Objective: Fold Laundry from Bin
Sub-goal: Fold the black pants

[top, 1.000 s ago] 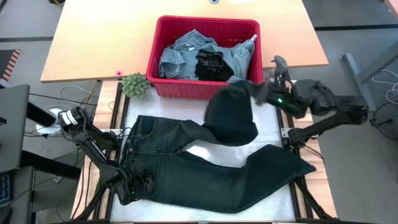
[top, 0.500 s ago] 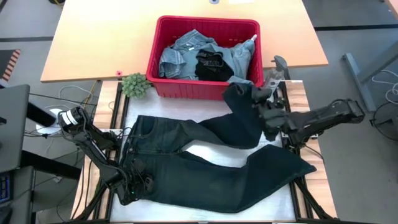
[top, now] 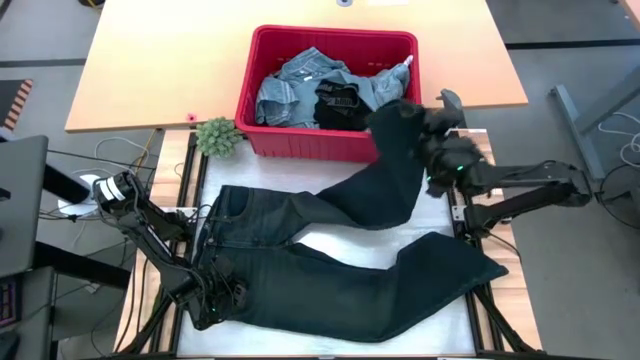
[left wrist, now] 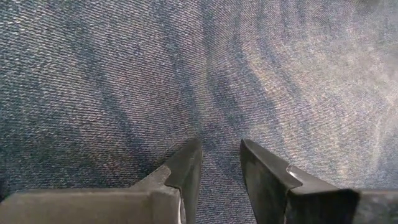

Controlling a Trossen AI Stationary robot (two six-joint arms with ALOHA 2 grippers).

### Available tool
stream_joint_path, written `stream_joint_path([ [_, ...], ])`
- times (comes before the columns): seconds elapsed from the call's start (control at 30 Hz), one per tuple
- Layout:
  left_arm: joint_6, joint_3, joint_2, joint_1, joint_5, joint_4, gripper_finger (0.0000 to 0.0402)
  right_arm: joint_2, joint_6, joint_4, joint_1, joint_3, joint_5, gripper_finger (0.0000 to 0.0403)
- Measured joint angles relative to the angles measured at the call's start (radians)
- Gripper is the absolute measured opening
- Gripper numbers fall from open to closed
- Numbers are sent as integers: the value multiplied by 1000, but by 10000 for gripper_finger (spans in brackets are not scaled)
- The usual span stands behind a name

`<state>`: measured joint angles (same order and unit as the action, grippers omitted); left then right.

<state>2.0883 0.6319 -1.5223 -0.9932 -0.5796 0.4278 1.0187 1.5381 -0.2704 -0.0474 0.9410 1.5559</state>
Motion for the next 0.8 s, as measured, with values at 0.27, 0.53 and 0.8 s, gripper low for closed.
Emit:
stream_joint_path([
  [0.27, -28, 0, 0, 0, -2, 0, 105, -178, -806, 5, -92, 30, -32, 70],
  [0.53, -41, 0, 0, 0, -21, 7, 105, -319, -1393, 117, 72, 30, -78, 138],
  [0.8, -41, 0, 0, -3, -16, 7, 105, -386, -1521, 273, 253, 30, -155, 152],
])
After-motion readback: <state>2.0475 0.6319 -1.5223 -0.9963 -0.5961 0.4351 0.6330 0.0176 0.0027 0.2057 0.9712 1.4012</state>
